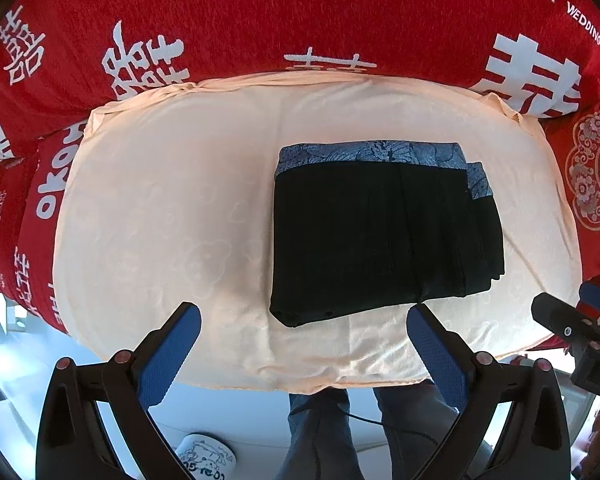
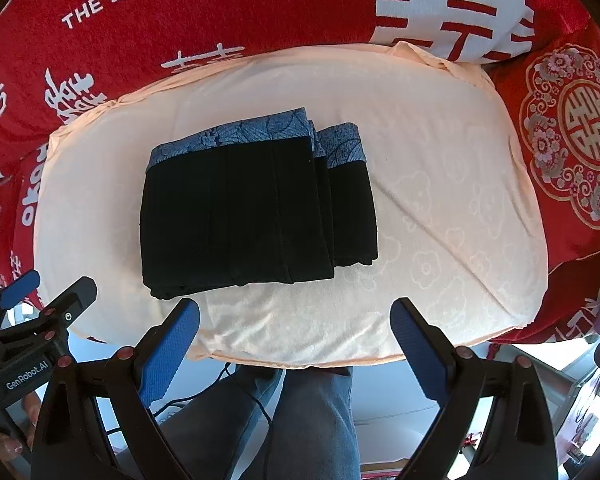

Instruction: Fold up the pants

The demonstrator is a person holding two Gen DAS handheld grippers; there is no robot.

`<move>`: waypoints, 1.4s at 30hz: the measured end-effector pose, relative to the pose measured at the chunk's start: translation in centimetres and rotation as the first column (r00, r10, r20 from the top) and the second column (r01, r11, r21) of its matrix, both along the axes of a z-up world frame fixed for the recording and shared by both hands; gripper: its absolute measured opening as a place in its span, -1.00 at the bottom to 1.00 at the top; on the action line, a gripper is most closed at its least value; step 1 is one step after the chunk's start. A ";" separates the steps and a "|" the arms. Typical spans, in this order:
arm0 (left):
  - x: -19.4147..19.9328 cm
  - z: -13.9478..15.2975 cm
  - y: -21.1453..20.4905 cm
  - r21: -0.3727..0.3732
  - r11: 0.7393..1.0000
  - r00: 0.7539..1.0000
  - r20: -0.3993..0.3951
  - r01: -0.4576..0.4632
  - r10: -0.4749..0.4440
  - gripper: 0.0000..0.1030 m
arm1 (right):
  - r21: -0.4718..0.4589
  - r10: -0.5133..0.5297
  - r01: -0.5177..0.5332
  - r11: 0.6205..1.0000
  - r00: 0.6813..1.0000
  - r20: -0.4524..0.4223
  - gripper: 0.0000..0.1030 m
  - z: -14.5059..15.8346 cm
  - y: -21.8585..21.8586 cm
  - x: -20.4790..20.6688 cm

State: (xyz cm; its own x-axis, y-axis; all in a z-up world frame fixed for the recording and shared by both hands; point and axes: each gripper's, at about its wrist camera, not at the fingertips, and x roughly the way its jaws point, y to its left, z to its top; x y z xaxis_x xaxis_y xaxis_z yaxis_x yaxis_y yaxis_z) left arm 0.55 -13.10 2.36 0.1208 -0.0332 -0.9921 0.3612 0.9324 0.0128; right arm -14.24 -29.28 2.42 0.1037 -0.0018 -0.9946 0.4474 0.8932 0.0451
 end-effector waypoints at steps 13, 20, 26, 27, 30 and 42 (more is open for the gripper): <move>-0.6 -0.3 -0.1 0.022 1.000 1.000 0.004 0.009 -0.009 1.00 | -0.010 0.005 -0.005 1.000 1.000 0.006 0.88 0.1 -0.1 0.1; -0.7 -0.3 -0.2 0.027 1.000 1.000 0.003 0.009 -0.009 1.00 | -0.010 0.007 -0.007 1.000 1.000 0.008 0.88 0.1 0.0 0.1; -0.8 -0.5 -0.1 0.036 0.999 1.000 0.006 0.010 -0.010 1.00 | -0.012 0.008 -0.008 1.000 1.000 0.006 0.88 0.0 0.1 0.0; -0.8 -0.5 -0.1 0.035 0.999 1.000 0.008 0.011 -0.011 1.00 | -0.012 0.008 -0.008 1.000 1.000 0.006 0.88 0.0 0.1 0.0; -0.8 -0.5 -0.1 0.029 1.000 1.000 0.008 0.011 -0.012 1.00 | -0.015 0.014 -0.014 1.000 1.000 0.004 0.88 -0.1 0.3 0.0; -0.5 -0.6 -0.1 0.003 1.000 1.000 0.001 -0.001 0.001 1.00 | -0.015 0.022 -0.022 1.000 1.000 0.002 0.88 -0.3 0.6 0.3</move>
State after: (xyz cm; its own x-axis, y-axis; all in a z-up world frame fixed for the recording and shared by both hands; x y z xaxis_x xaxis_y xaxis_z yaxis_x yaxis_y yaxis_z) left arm 0.02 -13.17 1.75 0.1221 -0.0304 -0.9920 0.3607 0.9326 0.0158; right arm -13.95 -28.69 2.10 0.1061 -0.0145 -0.9942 0.4272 0.9036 0.0324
